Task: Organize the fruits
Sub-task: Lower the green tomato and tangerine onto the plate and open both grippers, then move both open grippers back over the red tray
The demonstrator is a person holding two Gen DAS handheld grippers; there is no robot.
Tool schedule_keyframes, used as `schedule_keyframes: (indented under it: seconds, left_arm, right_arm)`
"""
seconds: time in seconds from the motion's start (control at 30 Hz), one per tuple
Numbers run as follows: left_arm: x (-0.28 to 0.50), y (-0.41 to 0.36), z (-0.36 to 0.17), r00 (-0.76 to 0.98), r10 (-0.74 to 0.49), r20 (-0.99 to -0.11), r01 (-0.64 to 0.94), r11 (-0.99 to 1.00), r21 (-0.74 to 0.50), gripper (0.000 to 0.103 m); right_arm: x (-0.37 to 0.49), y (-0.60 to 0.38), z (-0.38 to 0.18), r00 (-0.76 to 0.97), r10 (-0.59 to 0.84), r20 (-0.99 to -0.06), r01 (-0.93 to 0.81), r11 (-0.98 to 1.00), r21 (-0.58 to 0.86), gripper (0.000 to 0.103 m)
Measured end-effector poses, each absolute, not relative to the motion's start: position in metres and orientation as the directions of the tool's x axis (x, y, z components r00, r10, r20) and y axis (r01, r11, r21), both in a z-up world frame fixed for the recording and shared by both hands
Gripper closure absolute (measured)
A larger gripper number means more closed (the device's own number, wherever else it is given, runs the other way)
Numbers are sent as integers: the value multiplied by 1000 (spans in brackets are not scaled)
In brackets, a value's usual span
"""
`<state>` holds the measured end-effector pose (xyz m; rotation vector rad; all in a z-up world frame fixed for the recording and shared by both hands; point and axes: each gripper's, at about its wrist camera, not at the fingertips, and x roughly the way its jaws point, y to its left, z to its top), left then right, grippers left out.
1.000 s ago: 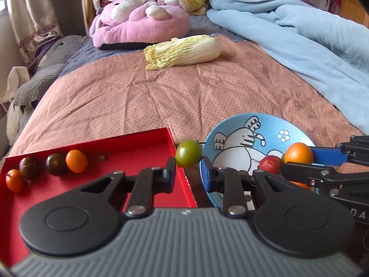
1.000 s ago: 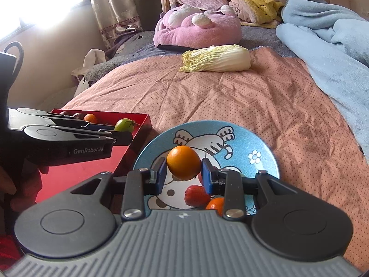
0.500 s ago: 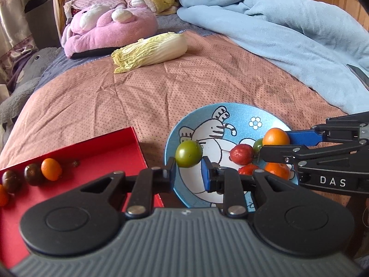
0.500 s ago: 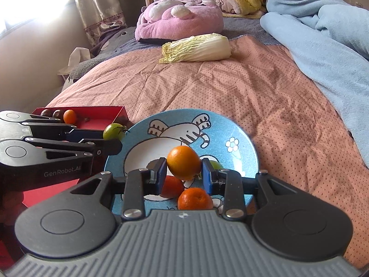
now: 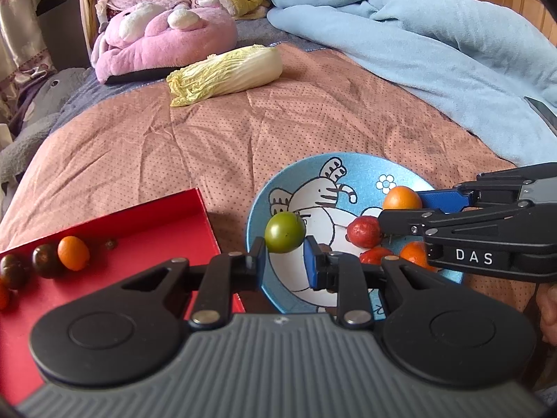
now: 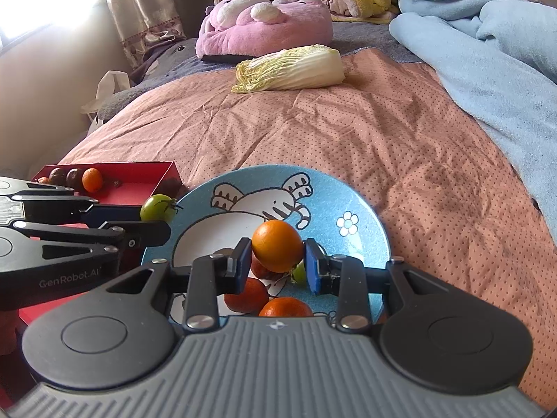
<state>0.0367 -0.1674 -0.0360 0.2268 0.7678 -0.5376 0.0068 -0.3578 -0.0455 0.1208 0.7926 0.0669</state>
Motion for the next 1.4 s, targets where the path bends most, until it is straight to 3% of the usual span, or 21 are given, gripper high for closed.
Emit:
schedule_keyframes:
  seconds: [0.73,0.9,1.0,1.07,1.1,1.4]
  left_arm:
    - [17,-200,-55,512,-448,-733,678,734,26,75]
    - [14,-202,-54,521,-451,-725,684,728,39,75]
    - [15,-201,-52,527,-456,-717,677,735,30,65]
    - [14,-199,-49,549,-455,-701,663,748,34,43]
    - [13,-198,-47,561,-456,-691,658,752,37,40]
    - [14,-189,-37,577,-480,-661,642,767,4,39]
  right_arm:
    - [22,-356,-37,733,91,-674,-5,992,130,64]
    - [17,-356,-30,744,94,-662,-1,990,138,50]
    - [14,-355,-27,747,98,-658,-7,990,140,50]
    - [12,-355,-25,749,99,-655,-7,990,142,49]
    - [11,-355,-24,750,99,-654,-6,990,144,48]
    - [3,-352,-17,756,97,-647,-7,990,140,40]
